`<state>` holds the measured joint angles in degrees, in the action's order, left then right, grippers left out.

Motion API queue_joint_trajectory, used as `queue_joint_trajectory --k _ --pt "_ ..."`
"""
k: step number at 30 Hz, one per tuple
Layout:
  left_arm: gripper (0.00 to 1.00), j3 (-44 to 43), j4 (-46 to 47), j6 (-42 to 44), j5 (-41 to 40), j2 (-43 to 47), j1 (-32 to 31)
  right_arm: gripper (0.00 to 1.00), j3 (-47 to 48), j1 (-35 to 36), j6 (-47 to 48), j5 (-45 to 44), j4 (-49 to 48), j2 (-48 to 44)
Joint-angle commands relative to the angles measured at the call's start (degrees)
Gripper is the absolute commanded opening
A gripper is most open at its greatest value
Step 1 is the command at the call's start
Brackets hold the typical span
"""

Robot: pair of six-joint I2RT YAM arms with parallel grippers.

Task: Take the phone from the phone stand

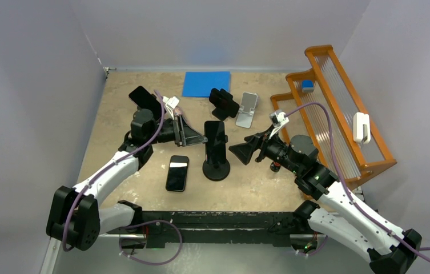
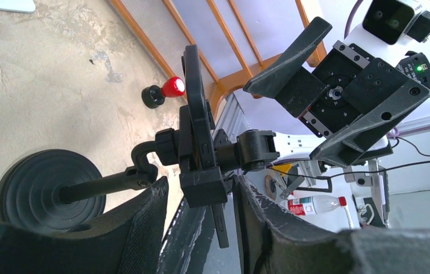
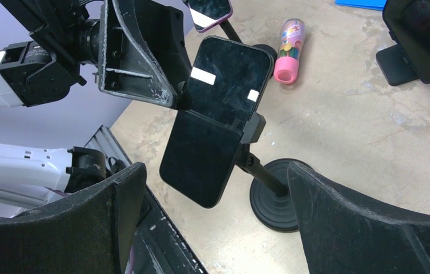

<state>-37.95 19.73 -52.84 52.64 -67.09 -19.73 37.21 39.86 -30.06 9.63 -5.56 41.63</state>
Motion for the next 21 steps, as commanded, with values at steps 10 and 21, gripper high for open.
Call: queue_joint_trajectory --k 10,21 --pt "0.18 -0.22 4.81 -0.21 1.29 -0.14 0.48 0.94 -0.27 0.3 0.11 0.82 -3.48 0.41" --pt "0.0 6.38 13.86 -3.41 -0.25 -0.15 0.48 0.96 -2.68 0.3 -1.12 -0.27 -5.79 0.94"
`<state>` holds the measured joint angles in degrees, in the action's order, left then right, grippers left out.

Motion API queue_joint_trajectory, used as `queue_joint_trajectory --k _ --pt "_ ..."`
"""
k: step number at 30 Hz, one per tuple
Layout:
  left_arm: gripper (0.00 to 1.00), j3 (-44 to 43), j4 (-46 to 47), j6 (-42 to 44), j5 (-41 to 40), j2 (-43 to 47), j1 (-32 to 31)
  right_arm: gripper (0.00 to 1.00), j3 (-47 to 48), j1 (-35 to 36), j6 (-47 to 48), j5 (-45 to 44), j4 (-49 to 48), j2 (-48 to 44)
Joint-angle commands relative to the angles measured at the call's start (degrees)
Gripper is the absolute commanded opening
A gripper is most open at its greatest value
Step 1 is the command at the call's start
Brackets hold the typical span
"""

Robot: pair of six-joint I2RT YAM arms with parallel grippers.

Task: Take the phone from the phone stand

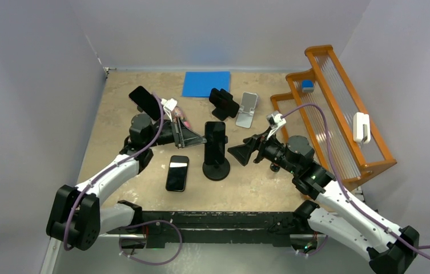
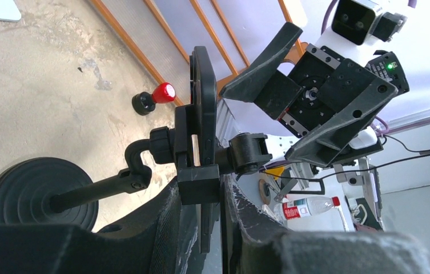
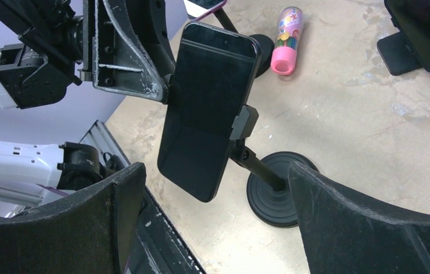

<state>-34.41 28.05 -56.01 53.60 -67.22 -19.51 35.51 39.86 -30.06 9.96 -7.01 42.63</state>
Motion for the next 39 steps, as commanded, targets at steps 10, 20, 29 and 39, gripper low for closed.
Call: queue_joint_trajectory --k 10,20,29,39 --pt "0.0 10.18 18.76 -7.95 -3.37 -1.63 0.28 0.96 -3.86 0.3 -3.55 2.16 -9.57 -0.39" --pt "0.0 12.55 23.84 -11.95 -3.57 -3.53 0.26 0.98 0.38 3.84 -1.57 -6.99 -4.61 2.87" --pt "0.0 11.69 20.9 -10.39 -3.86 -2.87 0.26 0.99 6.95 19.97 -8.79 -35.63 4.39 9.63" --pt "0.0 10.68 16.21 -7.91 -4.63 -1.03 0.26 0.99 12.0 27.78 -12.88 -44.49 7.92 16.93"
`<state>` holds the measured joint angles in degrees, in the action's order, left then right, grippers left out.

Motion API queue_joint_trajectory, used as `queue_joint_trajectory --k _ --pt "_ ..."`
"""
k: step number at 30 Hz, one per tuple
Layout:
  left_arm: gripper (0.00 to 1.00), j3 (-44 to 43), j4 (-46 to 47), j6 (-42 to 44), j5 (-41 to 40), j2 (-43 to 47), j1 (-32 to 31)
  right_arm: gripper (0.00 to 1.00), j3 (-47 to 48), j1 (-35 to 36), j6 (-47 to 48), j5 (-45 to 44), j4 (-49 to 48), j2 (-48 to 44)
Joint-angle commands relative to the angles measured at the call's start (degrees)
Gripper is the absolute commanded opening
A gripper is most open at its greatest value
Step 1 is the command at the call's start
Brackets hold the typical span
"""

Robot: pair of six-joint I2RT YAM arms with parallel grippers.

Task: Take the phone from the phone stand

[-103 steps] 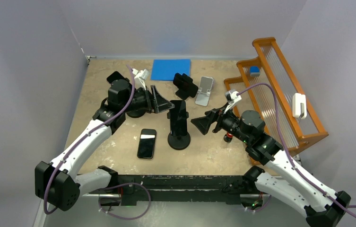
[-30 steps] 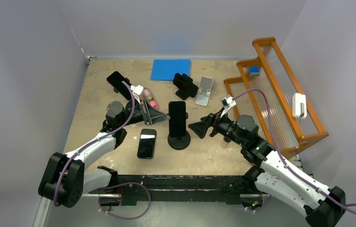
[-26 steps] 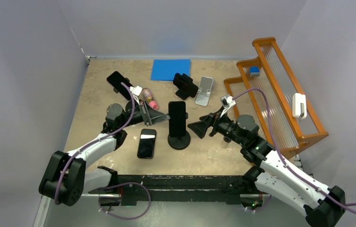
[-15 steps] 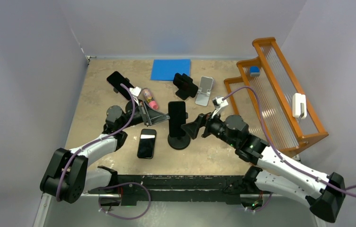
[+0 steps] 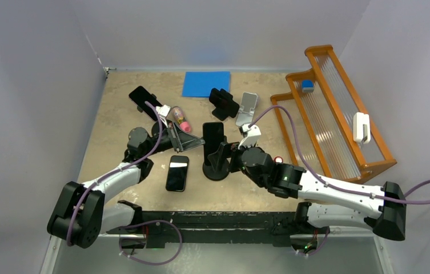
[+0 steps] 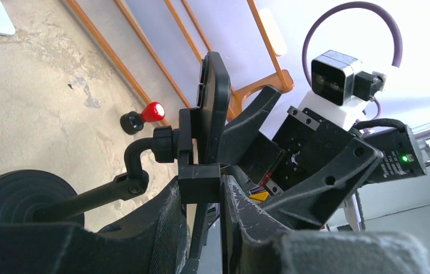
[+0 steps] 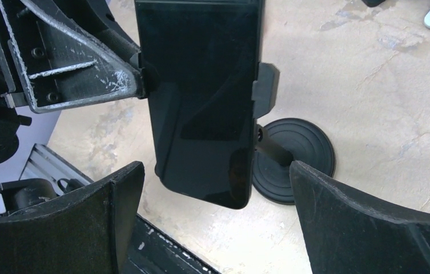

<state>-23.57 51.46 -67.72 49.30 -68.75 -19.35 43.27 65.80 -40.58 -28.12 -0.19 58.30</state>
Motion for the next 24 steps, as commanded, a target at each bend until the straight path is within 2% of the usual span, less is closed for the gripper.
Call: queue_joint_trajectory --k 1,10,24 --pt "0.0 -0.3 -7.62 4.01 -0.46 0.77 0.11 0.99 4.47 2.13 -2.4 -6.6 1.37 1.85" --pt "0.0 -0.26 -9.59 4.89 -0.88 1.56 0.11 0.99 7.55 3.26 -2.4 -7.65 1.32 6.7" --pt "0.0 4.54 -0.75 -0.55 -3.35 -2.23 0.11 0.99 8.91 3.45 -1.46 -8.59 2.33 8.6"
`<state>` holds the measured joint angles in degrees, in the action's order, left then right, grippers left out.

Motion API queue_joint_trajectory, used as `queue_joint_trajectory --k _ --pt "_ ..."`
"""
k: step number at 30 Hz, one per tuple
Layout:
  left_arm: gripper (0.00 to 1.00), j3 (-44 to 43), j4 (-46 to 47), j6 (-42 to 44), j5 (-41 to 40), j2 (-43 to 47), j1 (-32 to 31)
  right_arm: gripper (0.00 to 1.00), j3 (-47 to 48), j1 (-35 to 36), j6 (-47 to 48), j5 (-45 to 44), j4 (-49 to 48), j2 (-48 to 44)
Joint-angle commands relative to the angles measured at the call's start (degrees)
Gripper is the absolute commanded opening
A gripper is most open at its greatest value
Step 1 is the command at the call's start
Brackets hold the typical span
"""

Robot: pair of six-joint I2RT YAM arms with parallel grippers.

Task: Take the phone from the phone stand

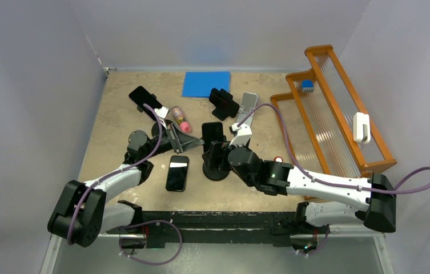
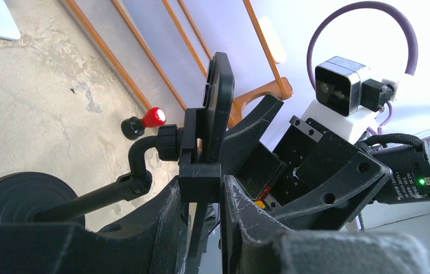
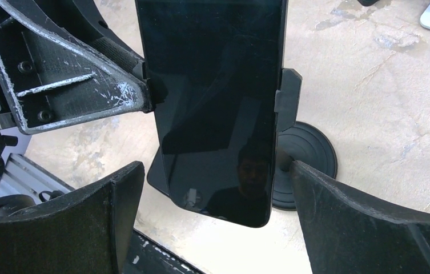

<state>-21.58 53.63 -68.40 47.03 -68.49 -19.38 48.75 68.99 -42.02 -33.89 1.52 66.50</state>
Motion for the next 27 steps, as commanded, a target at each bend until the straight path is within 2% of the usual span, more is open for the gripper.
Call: queue_joint_trajectory --k 1,12,27 --pt "0.0 2.59 -2.71 0.11 -1.07 -2.68 0.13 0.99 3.59 0.24 -0.04 -2.88 0.72 0.51" --pt "0.0 3.42 -2.16 0.22 -1.34 -3.08 0.13 0.99 6.71 1.31 0.76 -5.39 3.26 3.95" --pt "0.0 1.64 -7.89 2.81 -2.53 -0.77 0.13 0.99 14.84 6.07 -7.37 -17.93 18.52 12.53"
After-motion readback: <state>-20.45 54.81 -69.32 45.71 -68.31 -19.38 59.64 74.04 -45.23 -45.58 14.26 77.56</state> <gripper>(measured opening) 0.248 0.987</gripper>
